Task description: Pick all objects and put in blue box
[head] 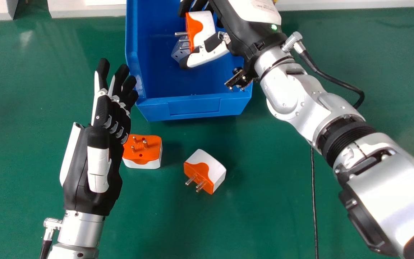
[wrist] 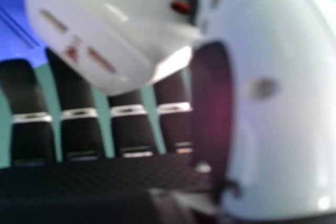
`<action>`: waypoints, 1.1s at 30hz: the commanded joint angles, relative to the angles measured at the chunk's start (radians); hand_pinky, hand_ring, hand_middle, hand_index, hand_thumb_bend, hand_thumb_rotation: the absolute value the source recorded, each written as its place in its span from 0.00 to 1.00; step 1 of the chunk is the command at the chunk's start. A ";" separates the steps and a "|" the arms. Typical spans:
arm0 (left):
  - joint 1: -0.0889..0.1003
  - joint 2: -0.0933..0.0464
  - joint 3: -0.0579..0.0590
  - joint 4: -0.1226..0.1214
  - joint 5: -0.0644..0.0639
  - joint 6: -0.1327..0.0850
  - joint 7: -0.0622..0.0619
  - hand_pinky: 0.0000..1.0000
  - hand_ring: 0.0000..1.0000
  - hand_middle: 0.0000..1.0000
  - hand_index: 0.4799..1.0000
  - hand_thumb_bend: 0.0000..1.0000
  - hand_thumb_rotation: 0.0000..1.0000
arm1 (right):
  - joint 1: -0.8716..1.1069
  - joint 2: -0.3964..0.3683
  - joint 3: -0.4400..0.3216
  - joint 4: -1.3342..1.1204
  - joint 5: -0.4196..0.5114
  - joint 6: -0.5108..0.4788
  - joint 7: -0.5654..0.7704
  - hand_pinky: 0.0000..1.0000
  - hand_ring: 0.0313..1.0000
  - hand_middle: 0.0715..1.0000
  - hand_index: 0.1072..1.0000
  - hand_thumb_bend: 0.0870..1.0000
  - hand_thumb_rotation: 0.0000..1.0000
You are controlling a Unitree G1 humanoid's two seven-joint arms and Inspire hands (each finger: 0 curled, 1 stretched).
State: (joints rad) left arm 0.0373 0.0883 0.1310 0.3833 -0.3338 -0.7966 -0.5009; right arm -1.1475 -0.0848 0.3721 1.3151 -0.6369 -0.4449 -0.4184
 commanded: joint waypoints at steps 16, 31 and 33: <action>-0.002 -0.006 0.002 -0.015 0.000 -0.017 0.011 0.99 0.98 1.00 1.00 0.89 0.99 | -0.043 -0.014 -0.029 -0.013 0.072 0.029 0.243 0.63 0.71 0.74 0.76 0.94 0.25; -0.008 -0.006 0.000 -0.006 -0.003 -0.024 0.009 1.00 0.98 1.00 1.00 0.89 0.99 | -0.002 -0.038 -0.046 -0.052 0.095 -0.062 0.235 0.70 0.80 0.83 0.85 1.00 0.32; -0.006 -0.006 0.000 -0.008 -0.002 -0.025 0.008 1.00 0.98 1.00 1.00 0.89 0.99 | 0.014 -0.044 -0.047 -0.064 0.105 -0.089 0.229 0.70 0.80 0.84 0.85 1.00 0.32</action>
State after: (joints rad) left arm 0.0351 0.0859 0.1313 0.3848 -0.3336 -0.7983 -0.4856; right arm -1.1366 -0.1150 0.3392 1.2824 -0.5524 -0.5015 -0.1728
